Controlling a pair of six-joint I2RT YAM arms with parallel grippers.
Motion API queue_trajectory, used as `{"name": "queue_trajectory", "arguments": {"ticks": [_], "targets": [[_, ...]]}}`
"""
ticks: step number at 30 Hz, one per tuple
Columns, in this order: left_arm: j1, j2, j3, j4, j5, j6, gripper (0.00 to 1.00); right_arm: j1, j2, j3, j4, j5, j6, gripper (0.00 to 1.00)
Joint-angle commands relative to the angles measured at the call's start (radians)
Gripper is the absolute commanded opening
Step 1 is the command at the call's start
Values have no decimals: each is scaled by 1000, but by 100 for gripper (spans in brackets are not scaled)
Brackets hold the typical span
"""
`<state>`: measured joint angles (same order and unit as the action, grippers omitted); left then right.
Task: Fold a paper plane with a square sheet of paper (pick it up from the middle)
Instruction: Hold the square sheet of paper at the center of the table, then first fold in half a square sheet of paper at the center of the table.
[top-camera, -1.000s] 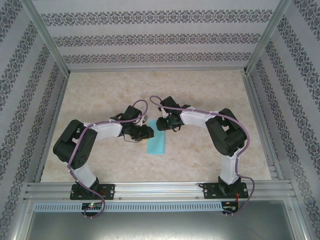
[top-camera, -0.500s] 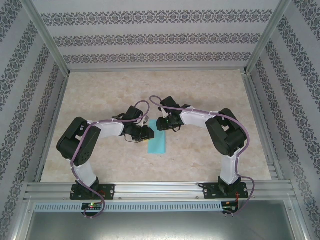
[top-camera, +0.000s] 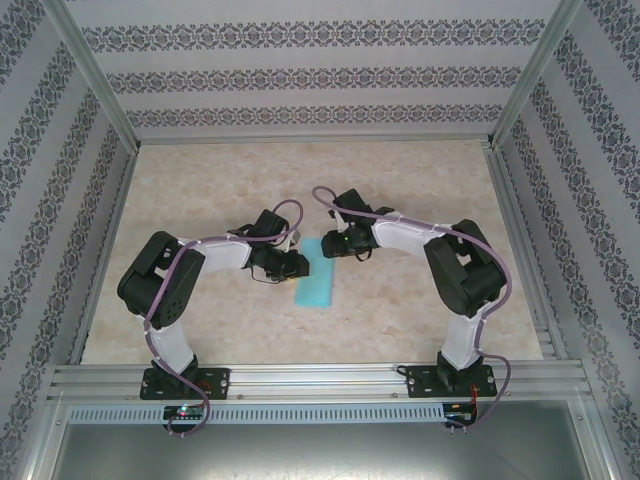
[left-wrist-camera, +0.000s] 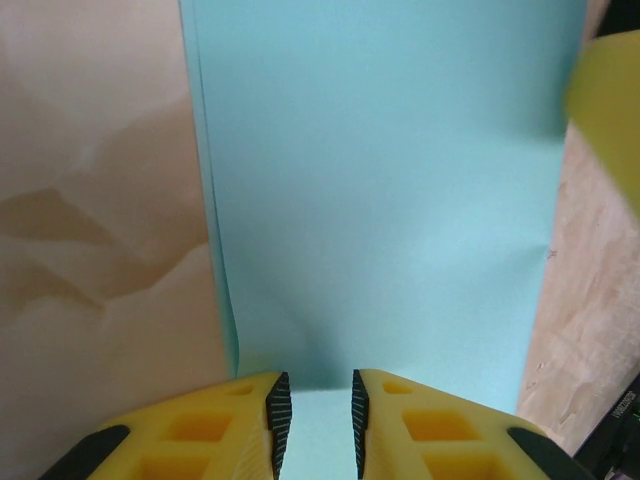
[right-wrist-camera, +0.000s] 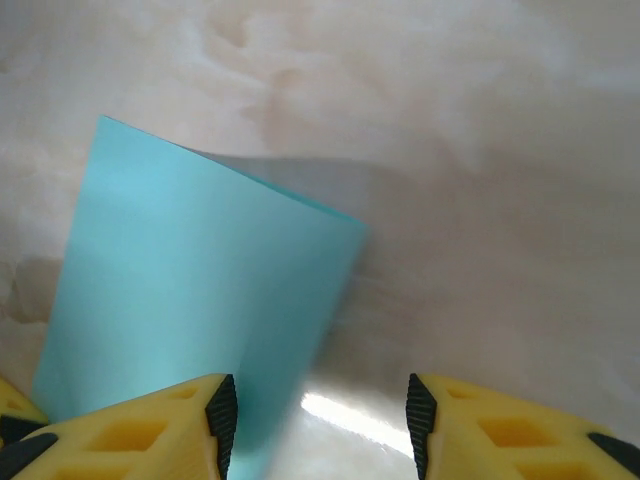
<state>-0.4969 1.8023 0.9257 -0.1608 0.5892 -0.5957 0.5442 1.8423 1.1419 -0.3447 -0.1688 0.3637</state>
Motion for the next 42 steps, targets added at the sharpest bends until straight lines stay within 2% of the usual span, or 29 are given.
{"name": "queue_trajectory", "arguments": {"ticks": [1,8,15,23,42], "targets": [[-25,78,-16,-74,-118,47,29,-11,-99,-51,-1,-16,29,50],[-29,94,-11,-79,-127,54,29,20,-182,-171,171,-232,227,30],[-33,102,-8,-77,-129,56,29,66,-106,-189,222,-277,315,17],[-32,104,-17,-77,-137,59,29,60,-42,-197,224,-246,292,14],[-32,120,-1,-121,-176,79,28,16,-33,-292,254,-199,219,14]]}}
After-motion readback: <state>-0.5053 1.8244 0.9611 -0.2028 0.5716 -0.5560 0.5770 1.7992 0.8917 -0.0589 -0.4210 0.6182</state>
